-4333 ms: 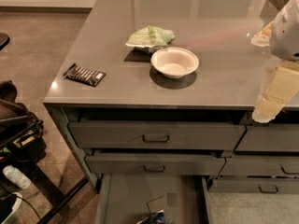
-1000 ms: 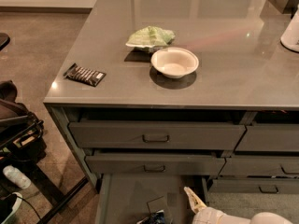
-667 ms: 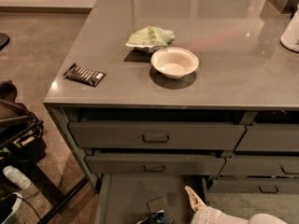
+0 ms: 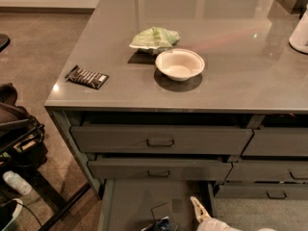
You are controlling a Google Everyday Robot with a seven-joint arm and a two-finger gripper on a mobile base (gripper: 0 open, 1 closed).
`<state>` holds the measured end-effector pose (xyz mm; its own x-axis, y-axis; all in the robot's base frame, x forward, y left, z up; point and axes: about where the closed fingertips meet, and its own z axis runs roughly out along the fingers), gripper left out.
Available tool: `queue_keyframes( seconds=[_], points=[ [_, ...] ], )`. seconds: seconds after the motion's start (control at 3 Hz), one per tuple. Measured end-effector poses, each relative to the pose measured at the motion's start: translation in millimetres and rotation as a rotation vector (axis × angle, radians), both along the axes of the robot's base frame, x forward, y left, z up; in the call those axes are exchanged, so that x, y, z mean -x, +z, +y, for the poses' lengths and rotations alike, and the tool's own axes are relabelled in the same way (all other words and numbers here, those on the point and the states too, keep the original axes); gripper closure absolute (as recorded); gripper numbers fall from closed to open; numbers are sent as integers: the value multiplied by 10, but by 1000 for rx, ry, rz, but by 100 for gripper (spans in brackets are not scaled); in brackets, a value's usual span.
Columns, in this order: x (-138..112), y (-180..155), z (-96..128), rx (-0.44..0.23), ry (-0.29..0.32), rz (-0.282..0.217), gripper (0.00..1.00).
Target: Pick blue chip bag from bottom drawer and place on counter
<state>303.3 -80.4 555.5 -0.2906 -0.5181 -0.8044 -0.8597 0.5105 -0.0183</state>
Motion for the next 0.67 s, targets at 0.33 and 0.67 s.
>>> queue_keyframes(
  seconds=[0.33, 0.67],
  points=[
    [-183, -404, -2, -53, -35, -31, 0],
    [-456, -888, 59, -112, -51, -22, 0]
  ],
)
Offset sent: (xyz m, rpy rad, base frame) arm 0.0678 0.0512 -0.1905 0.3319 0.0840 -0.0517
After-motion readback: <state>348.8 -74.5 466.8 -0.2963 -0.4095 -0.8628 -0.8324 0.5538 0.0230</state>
